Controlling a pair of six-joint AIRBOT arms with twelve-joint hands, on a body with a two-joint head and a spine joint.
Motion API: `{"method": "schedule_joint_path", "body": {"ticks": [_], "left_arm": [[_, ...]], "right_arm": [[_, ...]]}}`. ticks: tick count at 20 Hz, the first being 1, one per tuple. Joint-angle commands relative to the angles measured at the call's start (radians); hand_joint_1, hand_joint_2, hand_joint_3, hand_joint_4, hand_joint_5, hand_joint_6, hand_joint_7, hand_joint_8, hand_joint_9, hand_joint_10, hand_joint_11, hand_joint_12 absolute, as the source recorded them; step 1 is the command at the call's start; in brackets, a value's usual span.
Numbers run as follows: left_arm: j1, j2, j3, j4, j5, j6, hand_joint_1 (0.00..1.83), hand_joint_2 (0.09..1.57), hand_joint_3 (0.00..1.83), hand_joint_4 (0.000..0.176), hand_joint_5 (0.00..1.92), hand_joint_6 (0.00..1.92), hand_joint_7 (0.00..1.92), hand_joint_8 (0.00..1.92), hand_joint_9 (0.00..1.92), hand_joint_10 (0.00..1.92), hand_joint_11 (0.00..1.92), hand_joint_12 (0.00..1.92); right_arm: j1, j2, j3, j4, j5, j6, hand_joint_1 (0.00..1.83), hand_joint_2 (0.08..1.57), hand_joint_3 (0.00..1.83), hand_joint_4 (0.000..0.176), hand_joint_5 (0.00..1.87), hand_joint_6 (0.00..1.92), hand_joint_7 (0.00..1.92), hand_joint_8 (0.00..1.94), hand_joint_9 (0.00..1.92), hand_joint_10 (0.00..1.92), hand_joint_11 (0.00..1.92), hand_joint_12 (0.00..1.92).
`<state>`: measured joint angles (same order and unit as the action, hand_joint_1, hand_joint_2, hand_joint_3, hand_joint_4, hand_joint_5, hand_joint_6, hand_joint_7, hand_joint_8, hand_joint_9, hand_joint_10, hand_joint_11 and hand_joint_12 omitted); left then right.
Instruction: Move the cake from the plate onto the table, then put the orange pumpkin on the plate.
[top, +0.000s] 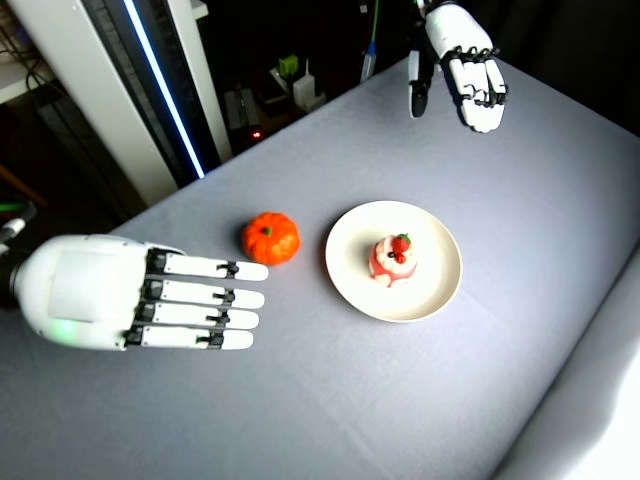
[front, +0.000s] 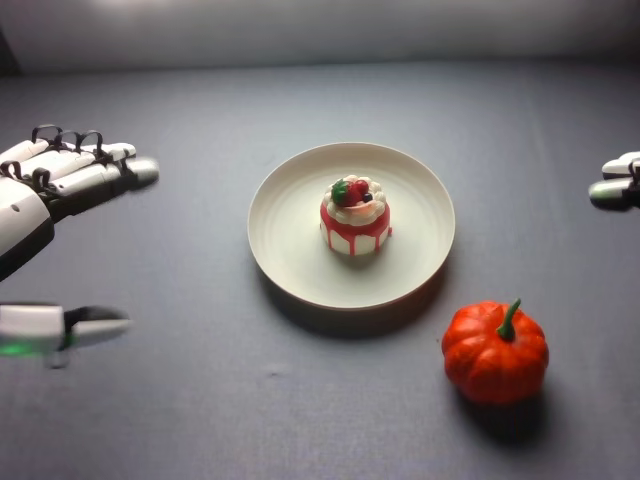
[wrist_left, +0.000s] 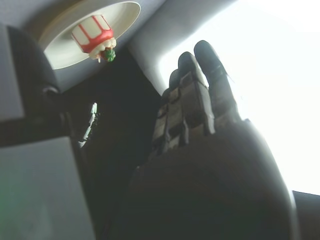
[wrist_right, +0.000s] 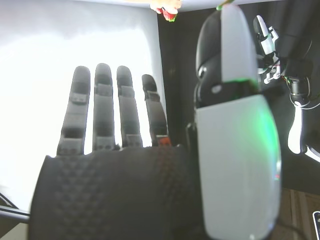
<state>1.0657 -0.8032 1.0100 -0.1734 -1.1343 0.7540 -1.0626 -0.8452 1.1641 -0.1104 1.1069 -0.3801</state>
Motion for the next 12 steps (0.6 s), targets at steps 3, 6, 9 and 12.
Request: {"method": "schedule_joint_path", "body": {"ticks": [3,6,9,12], "left_arm": [[-0.038,-0.012,0.025,0.008,-0.081,-0.015,0.59,1.01,0.0,0.037,0.33,0.01,0.16,0.0,0.15,0.01,0.0,0.56],[-0.115,-0.031,0.06,0.055,-0.025,-0.031,0.64,1.01,0.0,0.022,0.27,0.0,0.13,0.0,0.08,0.0,0.0,0.22],[-0.256,-0.085,0.123,0.17,0.095,-0.062,0.56,0.98,0.0,0.163,0.25,0.0,0.16,0.0,0.14,0.01,0.0,0.36],[-0.367,-0.147,0.185,0.264,0.209,-0.1,0.56,0.94,0.0,0.176,0.25,0.0,0.17,0.01,0.17,0.01,0.0,0.36]], "right_arm": [[0.008,0.006,0.002,0.022,0.11,0.002,0.84,1.25,0.0,0.0,0.45,0.0,0.24,0.0,0.25,0.01,0.0,0.84],[0.008,0.006,0.001,0.02,0.11,0.002,0.82,1.25,0.0,0.0,0.45,0.0,0.24,0.0,0.24,0.0,0.0,0.83],[0.008,0.006,-0.001,0.013,0.113,0.002,0.84,1.25,0.0,0.0,0.44,0.0,0.24,0.0,0.24,0.0,0.0,0.82],[0.008,0.006,-0.001,0.009,0.113,0.002,0.84,1.26,0.0,0.0,0.45,0.0,0.25,0.0,0.25,0.0,0.0,0.86]]}}
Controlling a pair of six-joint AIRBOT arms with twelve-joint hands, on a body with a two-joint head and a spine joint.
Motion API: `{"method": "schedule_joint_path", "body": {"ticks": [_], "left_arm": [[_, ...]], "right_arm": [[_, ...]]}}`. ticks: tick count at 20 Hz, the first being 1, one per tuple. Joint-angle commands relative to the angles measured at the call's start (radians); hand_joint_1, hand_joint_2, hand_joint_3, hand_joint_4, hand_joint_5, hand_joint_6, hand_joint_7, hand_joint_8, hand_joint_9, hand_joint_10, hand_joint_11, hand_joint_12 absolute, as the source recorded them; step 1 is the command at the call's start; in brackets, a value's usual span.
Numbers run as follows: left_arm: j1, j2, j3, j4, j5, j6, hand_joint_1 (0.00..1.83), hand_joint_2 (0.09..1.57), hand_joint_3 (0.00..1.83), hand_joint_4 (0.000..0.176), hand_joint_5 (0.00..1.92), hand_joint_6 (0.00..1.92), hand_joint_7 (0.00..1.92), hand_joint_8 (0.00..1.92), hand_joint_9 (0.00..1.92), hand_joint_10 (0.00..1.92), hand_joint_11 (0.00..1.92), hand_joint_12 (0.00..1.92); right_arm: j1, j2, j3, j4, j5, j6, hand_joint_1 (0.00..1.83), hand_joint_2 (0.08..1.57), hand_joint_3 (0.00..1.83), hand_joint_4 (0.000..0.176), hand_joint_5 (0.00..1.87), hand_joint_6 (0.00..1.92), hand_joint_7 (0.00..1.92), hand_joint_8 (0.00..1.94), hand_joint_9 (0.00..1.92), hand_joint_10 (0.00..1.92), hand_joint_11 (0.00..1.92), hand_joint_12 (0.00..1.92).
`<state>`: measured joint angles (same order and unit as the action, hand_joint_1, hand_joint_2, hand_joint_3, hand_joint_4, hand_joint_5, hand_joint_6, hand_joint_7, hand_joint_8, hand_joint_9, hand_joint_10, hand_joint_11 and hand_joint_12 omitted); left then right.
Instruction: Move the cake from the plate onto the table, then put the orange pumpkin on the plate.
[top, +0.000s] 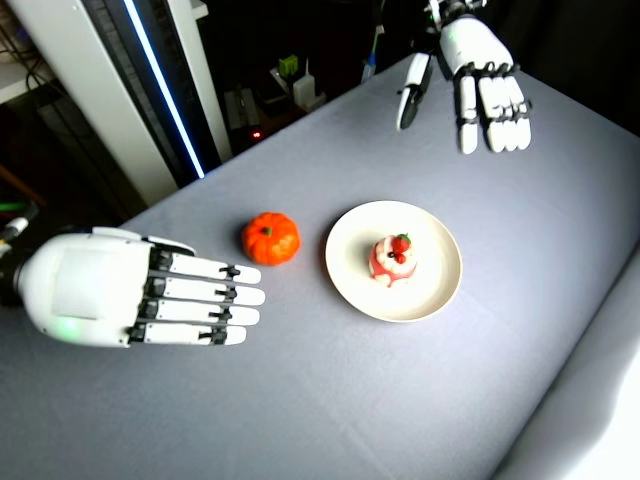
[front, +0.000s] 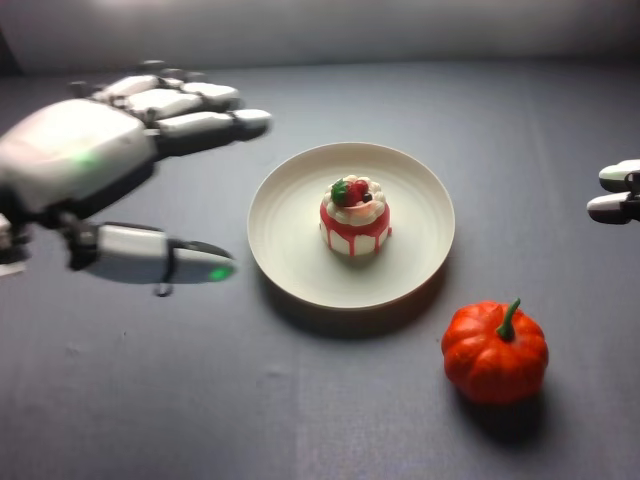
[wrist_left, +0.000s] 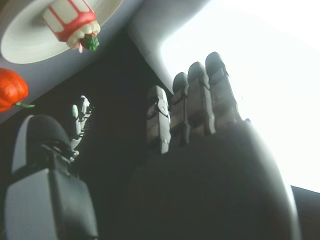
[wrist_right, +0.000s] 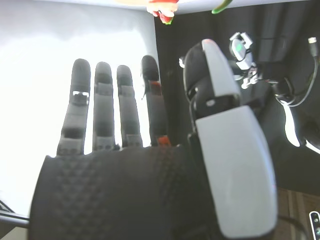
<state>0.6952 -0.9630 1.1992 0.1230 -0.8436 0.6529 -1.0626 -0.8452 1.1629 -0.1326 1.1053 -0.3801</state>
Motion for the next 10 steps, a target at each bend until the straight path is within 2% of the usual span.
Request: {"method": "schedule_joint_path", "body": {"ticks": [1,2,4,5,7,8,9,10], "left_arm": [[-0.036,-0.014,0.023,0.006,-0.045,-0.022,0.6,0.94,0.0,0.176,0.25,0.0,0.17,0.0,0.18,0.01,0.0,0.4],[-0.083,-0.043,0.054,0.055,-0.005,-0.056,0.62,0.95,0.0,0.158,0.27,0.0,0.2,0.0,0.21,0.01,0.0,0.52],[-0.171,-0.097,0.099,0.14,0.079,-0.08,0.77,0.95,0.0,0.05,0.38,0.0,0.33,0.0,0.34,0.0,0.0,0.88],[-0.2,-0.116,0.114,0.168,0.116,-0.08,0.79,0.95,0.0,0.046,0.39,0.0,0.37,0.0,0.38,0.01,0.0,1.02],[-0.232,-0.15,0.141,0.194,0.153,-0.084,0.77,0.92,0.0,0.101,0.4,0.0,0.36,0.0,0.36,0.0,0.0,0.96],[-0.247,-0.174,0.162,0.202,0.168,-0.088,0.75,0.91,0.0,0.112,0.4,0.0,0.36,0.0,0.36,0.0,0.0,0.93],[-0.258,-0.192,0.176,0.212,0.182,-0.091,0.76,0.9,0.0,0.116,0.41,0.0,0.38,0.01,0.38,0.01,0.0,0.93],[-0.266,-0.207,0.187,0.222,0.195,-0.095,0.76,0.9,0.0,0.103,0.41,0.0,0.38,0.01,0.38,0.01,0.01,0.93]], "right_arm": [[0.008,0.006,0.001,0.031,0.114,0.002,0.86,1.25,0.0,0.0,0.45,0.0,0.25,0.0,0.26,0.01,0.0,0.88],[0.008,0.006,0.001,0.031,0.115,0.002,0.83,1.25,0.0,0.0,0.44,0.0,0.26,0.0,0.29,0.0,0.01,0.93],[0.008,0.006,0.003,0.031,0.125,0.002,0.88,1.25,0.0,0.0,0.43,0.0,0.28,0.0,0.31,0.0,0.01,0.99],[0.008,0.006,0.003,0.031,0.126,0.002,0.94,1.25,0.0,0.0,0.43,0.0,0.29,0.0,0.31,0.0,0.01,0.98],[0.008,0.003,0.005,0.031,0.126,0.002,0.96,1.24,0.0,0.0,0.42,0.0,0.3,0.0,0.31,0.0,0.01,0.95],[0.008,0.0,0.007,0.031,0.126,0.002,0.96,1.22,0.0,0.0,0.44,0.0,0.31,0.0,0.28,0.0,0.0,0.86],[0.008,-0.004,0.009,0.031,0.126,0.002,0.96,1.22,0.0,0.0,0.43,0.0,0.31,0.0,0.27,0.0,0.0,0.82],[0.008,-0.007,0.011,0.031,0.126,0.002,1.04,1.23,0.0,0.0,0.38,0.0,0.34,0.0,0.32,0.01,0.02,0.95]]}}
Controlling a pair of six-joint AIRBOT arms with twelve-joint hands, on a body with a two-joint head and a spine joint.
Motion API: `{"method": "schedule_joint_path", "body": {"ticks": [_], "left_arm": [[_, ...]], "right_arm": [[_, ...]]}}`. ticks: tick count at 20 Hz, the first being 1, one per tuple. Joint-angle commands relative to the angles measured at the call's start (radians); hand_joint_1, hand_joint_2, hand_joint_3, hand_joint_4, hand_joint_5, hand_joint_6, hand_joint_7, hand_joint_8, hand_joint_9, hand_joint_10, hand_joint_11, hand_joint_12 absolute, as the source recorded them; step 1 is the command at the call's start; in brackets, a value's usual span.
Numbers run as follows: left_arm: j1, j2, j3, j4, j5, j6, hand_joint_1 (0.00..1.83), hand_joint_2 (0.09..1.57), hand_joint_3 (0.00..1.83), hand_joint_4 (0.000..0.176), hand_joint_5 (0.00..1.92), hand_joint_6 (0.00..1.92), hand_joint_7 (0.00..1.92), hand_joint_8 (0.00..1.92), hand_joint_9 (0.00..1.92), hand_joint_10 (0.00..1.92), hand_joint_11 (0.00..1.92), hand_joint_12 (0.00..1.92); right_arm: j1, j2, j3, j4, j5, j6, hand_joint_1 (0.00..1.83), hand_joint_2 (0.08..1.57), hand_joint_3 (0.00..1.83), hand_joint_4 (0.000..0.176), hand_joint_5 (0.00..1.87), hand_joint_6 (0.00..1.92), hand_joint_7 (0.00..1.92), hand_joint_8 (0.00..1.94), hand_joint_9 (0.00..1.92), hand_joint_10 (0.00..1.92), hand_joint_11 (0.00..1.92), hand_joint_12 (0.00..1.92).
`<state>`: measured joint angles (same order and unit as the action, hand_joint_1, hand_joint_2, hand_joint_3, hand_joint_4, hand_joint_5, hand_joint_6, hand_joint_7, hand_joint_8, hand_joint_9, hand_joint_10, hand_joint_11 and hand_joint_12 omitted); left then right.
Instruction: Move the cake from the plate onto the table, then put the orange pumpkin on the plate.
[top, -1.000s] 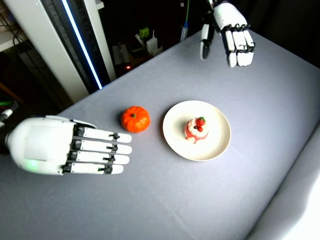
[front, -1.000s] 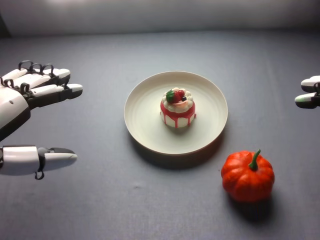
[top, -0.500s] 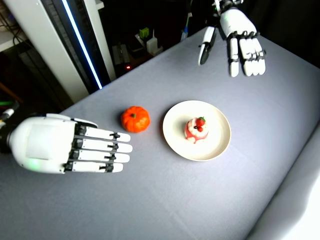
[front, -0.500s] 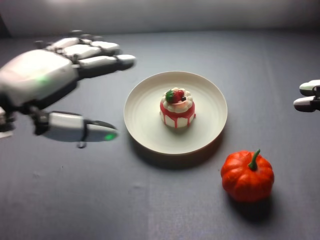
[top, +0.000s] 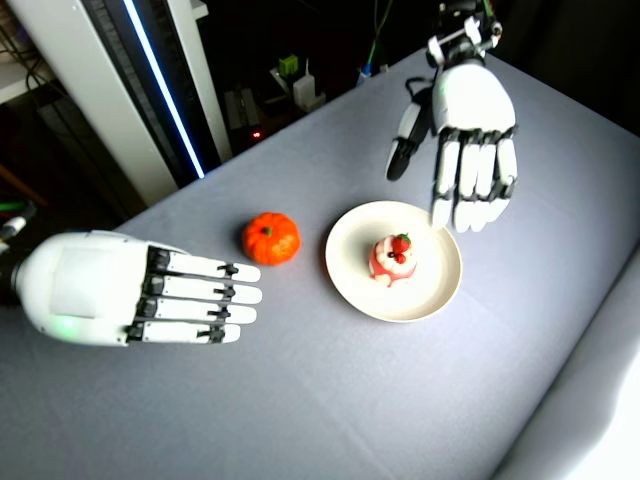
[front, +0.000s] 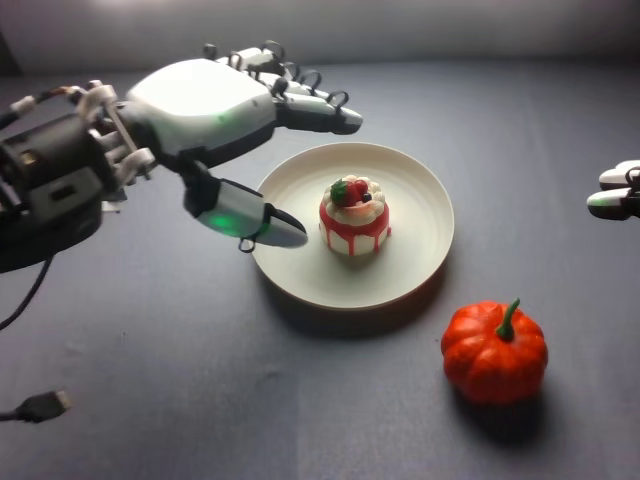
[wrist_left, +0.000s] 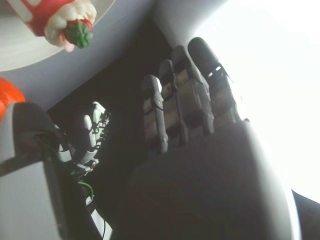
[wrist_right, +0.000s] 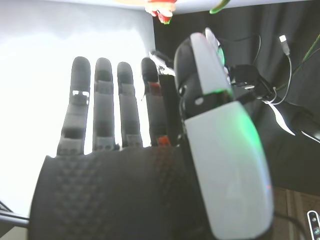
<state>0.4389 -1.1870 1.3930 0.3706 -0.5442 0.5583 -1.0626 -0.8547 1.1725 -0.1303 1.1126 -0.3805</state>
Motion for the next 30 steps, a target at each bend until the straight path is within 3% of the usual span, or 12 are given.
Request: {"method": "schedule_joint_path", "body": {"ticks": [1,6,9,11,15,19,20,23,24,25,28,30], "left_arm": [[-0.019,-0.007,0.01,-0.011,-0.085,-0.007,0.74,0.9,0.0,0.09,0.42,0.0,0.4,0.01,0.4,0.01,0.05,0.94],[-0.044,-0.106,0.076,0.056,-0.007,-0.034,0.65,0.88,0.0,0.16,0.4,0.0,0.4,0.0,0.4,0.0,0.08,0.93],[-0.049,-0.152,0.109,0.082,0.039,-0.043,0.69,0.86,0.0,0.155,0.46,0.0,0.47,0.0,0.47,0.0,0.15,1.03],[-0.048,-0.169,0.122,0.089,0.056,-0.044,0.79,0.87,0.0,0.101,0.55,0.0,0.61,0.0,0.57,0.01,0.2,0.99],[-0.044,-0.189,0.144,0.09,0.086,-0.044,0.87,0.93,0.0,0.108,0.69,0.0,0.77,0.0,0.75,0.01,0.32,0.99],[-0.029,-0.21,0.17,0.09,0.069,-0.102,1.0,0.96,0.0,0.077,0.89,0.0,1.03,0.03,1.03,0.1,0.5,1.33],[-0.029,-0.213,0.171,0.09,0.067,-0.105,1.01,0.94,0.0,0.035,0.88,0.0,1.0,0.01,1.03,0.08,0.53,1.21],[-0.03,-0.213,0.171,0.091,0.067,-0.105,1.02,0.93,0.0,0.013,0.96,0.01,1.1,0.03,1.12,0.12,0.61,1.28],[-0.03,-0.213,0.171,0.091,0.065,-0.105,1.13,0.98,0.0,0.0,1.24,0.31,1.22,0.14,0.97,0.77,0.59,1.53],[-0.03,-0.212,0.17,0.091,0.062,-0.105,1.25,1.05,0.0,0.0,1.32,0.15,1.04,0.98,0.88,1.05,0.56,1.58],[-0.033,-0.203,0.167,0.09,0.057,-0.106,1.21,0.99,0.0,0.0,1.35,0.29,0.91,1.35,0.8,1.67,0.67,1.89],[-0.035,-0.185,0.157,0.072,0.029,-0.107,1.21,1.01,0.0,0.0,1.27,0.45,0.92,1.36,0.85,1.71,0.78,1.91]], "right_arm": [[0.008,0.001,0.004,0.028,0.119,0.002,1.04,1.28,0.0,0.0,0.31,0.0,0.3,0.0,0.31,0.0,0.03,0.96],[0.016,0.0,0.008,0.025,0.119,0.002,1.14,1.31,0.0,0.0,0.24,0.0,0.3,0.01,0.34,0.01,0.07,1.02],[0.016,-0.008,0.008,0.021,0.119,0.003,1.18,1.31,0.0,0.0,0.23,0.0,0.33,0.01,0.36,0.01,0.08,1.04],[0.018,-0.008,0.009,0.02,0.119,0.003,1.18,1.31,0.0,0.0,0.23,0.0,0.35,0.01,0.37,0.01,0.09,1.02],[0.018,-0.008,0.009,0.016,0.119,0.008,1.24,1.29,0.0,0.0,0.25,0.0,0.39,0.01,0.43,0.01,0.13,1.04],[0.018,-0.01,0.009,0.016,0.119,0.011,1.27,1.27,0.0,0.0,0.27,0.0,0.43,0.01,0.48,0.02,0.16,1.02],[0.018,-0.01,0.009,0.016,0.119,0.012,1.28,1.27,0.0,0.0,0.27,0.01,0.43,0.01,0.48,0.01,0.15,1.02],[0.018,-0.01,0.009,0.017,0.119,0.012,1.32,1.26,0.0,0.0,0.28,0.0,0.43,0.0,0.48,0.01,0.11,1.07],[0.018,-0.01,0.009,0.017,0.119,0.012,1.29,1.27,0.0,0.0,0.27,0.0,0.43,0.0,0.48,0.0,0.11,1.07],[0.018,-0.01,0.009,0.017,0.119,0.014,1.27,1.28,0.01,0.0,0.27,0.0,0.42,0.0,0.47,0.0,0.1,1.06],[0.018,-0.01,0.009,0.017,0.119,0.016,1.28,1.28,0.0,0.0,0.3,0.01,0.43,0.0,0.48,0.01,0.15,1.05],[0.018,-0.01,0.008,0.017,0.119,0.02,1.28,1.29,0.0,0.0,0.3,0.0,0.42,0.0,0.48,0.0,0.14,1.04]]}}
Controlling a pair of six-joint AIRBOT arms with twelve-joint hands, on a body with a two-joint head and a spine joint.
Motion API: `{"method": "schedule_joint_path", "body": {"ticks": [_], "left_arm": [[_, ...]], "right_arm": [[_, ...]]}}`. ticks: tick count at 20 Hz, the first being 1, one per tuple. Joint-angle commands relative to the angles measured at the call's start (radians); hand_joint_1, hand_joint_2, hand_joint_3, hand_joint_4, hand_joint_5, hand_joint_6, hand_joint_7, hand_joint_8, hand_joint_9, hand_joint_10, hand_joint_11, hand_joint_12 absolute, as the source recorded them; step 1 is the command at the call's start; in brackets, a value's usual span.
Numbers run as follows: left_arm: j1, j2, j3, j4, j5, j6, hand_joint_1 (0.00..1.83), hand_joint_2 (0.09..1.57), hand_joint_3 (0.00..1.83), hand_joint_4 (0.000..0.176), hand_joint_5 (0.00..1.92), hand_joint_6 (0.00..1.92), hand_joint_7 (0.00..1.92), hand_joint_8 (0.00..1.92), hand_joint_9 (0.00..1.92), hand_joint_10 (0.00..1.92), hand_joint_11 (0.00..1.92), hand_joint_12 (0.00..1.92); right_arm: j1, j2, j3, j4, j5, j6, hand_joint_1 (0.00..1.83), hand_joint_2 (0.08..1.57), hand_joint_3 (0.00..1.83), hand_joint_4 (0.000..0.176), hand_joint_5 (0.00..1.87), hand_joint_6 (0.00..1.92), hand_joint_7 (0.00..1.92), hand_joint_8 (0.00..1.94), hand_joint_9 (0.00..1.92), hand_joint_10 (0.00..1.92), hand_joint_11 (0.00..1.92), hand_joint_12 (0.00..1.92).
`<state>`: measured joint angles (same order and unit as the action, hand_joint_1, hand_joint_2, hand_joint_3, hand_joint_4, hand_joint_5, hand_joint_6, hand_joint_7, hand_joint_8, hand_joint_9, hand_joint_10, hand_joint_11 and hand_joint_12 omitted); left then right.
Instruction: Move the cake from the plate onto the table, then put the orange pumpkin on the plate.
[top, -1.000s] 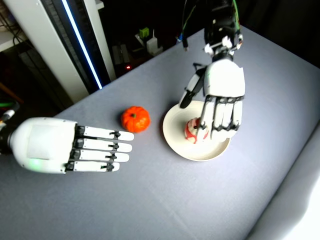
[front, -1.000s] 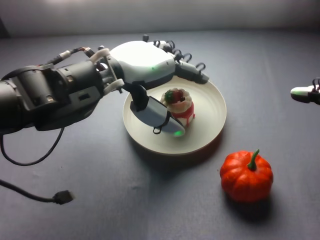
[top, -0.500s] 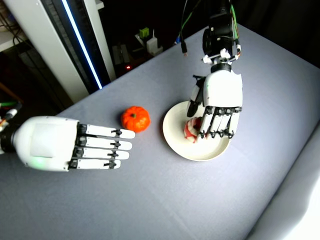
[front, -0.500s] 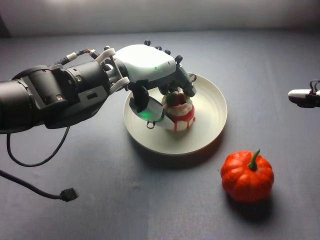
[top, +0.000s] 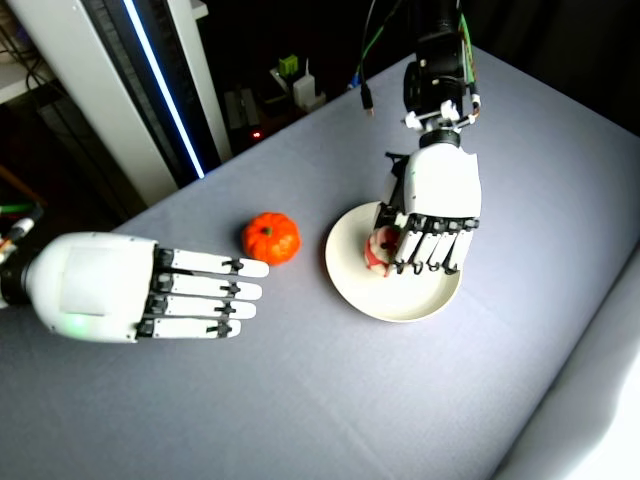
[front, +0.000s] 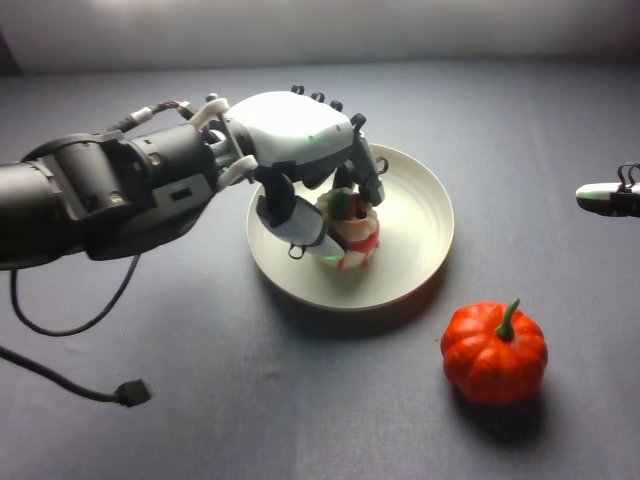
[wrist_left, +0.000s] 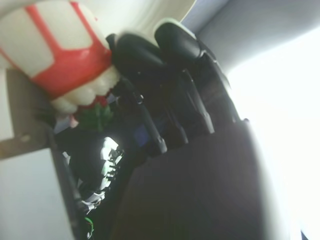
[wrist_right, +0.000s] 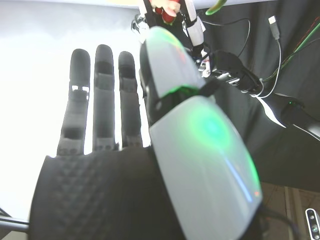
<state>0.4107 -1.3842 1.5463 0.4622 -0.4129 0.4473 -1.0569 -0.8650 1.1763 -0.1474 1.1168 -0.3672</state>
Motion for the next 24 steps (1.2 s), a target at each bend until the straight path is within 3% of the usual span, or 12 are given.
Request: {"method": "schedule_joint_path", "body": {"ticks": [1,3,5,6,7,8,12,14,19,20,21,24], "left_arm": [[-0.007,0.03,-0.009,-0.036,-0.123,0.007,1.2,1.01,0.0,0.0,1.26,0.47,0.95,1.3,0.9,1.63,0.81,1.84],[-0.002,0.089,-0.059,-0.082,-0.171,0.056,1.21,0.99,0.0,0.0,1.32,0.37,0.89,1.49,0.9,1.75,0.82,1.89],[0.014,0.168,-0.13,-0.135,-0.216,0.127,1.27,1.04,0.0,0.0,1.16,0.63,1.07,0.91,1.0,1.22,0.88,1.51],[0.03,0.209,-0.164,-0.167,-0.24,0.162,1.28,1.07,0.0,0.0,1.23,0.3,1.02,1.14,1.05,1.01,0.88,1.35],[0.049,0.246,-0.193,-0.194,-0.262,0.187,1.23,1.01,0.0,0.0,1.32,0.31,1.03,0.98,1.02,1.18,0.87,1.49],[0.072,0.278,-0.214,-0.218,-0.282,0.2,1.27,1.06,0.0,0.0,1.29,0.15,1.0,1.18,1.01,1.23,0.89,1.53],[0.172,0.377,-0.278,-0.285,-0.296,0.238,1.29,1.05,0.0,0.0,1.27,0.18,1.08,1.05,1.12,0.74,0.92,1.18],[0.227,0.404,-0.302,-0.349,-0.291,0.291,1.27,1.12,0.0,0.0,1.13,0.4,0.92,1.34,0.91,1.1,0.72,1.43],[0.323,0.446,-0.334,-0.46,-0.305,0.346,1.29,1.02,0.0,0.0,1.25,0.32,1.19,0.82,1.18,0.24,0.81,1.01],[0.33,0.451,-0.34,-0.465,-0.313,0.352,1.09,0.95,0.0,0.0,0.91,0.08,1.07,0.31,1.1,0.14,0.72,0.99],[0.335,0.457,-0.348,-0.474,-0.316,0.37,0.97,0.91,0.0,0.0,0.69,0.02,0.99,0.09,1.0,0.07,0.58,1.03],[0.369,0.496,-0.384,-0.491,-0.363,0.379,0.67,0.84,0.0,0.012,0.34,0.0,0.62,0.0,0.65,0.0,0.37,0.63]], "right_arm": [[0.012,0.001,0.003,0.034,0.115,0.008,1.29,1.29,0.0,0.0,0.3,0.0,0.41,0.0,0.47,0.0,0.13,1.07],[0.012,0.001,0.001,0.034,0.115,0.012,1.28,1.29,0.0,0.0,0.3,0.0,0.4,0.0,0.46,0.0,0.13,1.09],[0.012,0.004,-0.003,0.035,0.115,0.012,1.29,1.28,0.0,0.0,0.3,0.0,0.4,0.0,0.47,0.0,0.16,1.11],[0.012,0.007,-0.005,0.036,0.115,0.012,1.3,1.28,0.0,0.0,0.3,0.0,0.4,0.0,0.47,0.0,0.17,1.11],[0.012,0.009,-0.007,0.038,0.115,0.012,1.29,1.28,0.0,0.0,0.29,0.0,0.41,0.0,0.47,0.0,0.17,1.11],[0.012,0.01,-0.01,0.04,0.115,0.012,1.3,1.28,0.0,0.0,0.29,0.0,0.41,0.01,0.47,0.0,0.17,1.11],[0.011,0.01,-0.013,0.042,0.114,0.013,1.32,1.28,0.0,0.0,0.29,0.0,0.4,0.0,0.46,0.0,0.17,1.07],[0.011,0.01,-0.014,0.041,0.115,0.014,1.32,1.28,0.0,0.0,0.3,0.01,0.38,0.0,0.44,0.0,0.14,1.06],[0.002,0.01,-0.014,0.04,0.114,0.015,1.11,1.34,0.0,0.0,0.32,0.01,0.35,0.01,0.43,0.01,0.08,0.99],[0.001,0.01,-0.014,0.039,0.114,0.016,1.08,1.34,0.0,0.0,0.33,0.0,0.37,0.01,0.45,0.01,0.11,0.94],[0.001,0.01,-0.013,0.031,0.115,0.021,1.08,1.34,0.0,0.0,0.35,0.0,0.4,0.0,0.46,0.01,0.13,0.9],[0.002,0.01,-0.006,-0.008,0.114,0.036,1.15,1.31,0.0,0.0,0.37,0.0,0.42,0.01,0.43,0.0,0.11,0.89]]}}
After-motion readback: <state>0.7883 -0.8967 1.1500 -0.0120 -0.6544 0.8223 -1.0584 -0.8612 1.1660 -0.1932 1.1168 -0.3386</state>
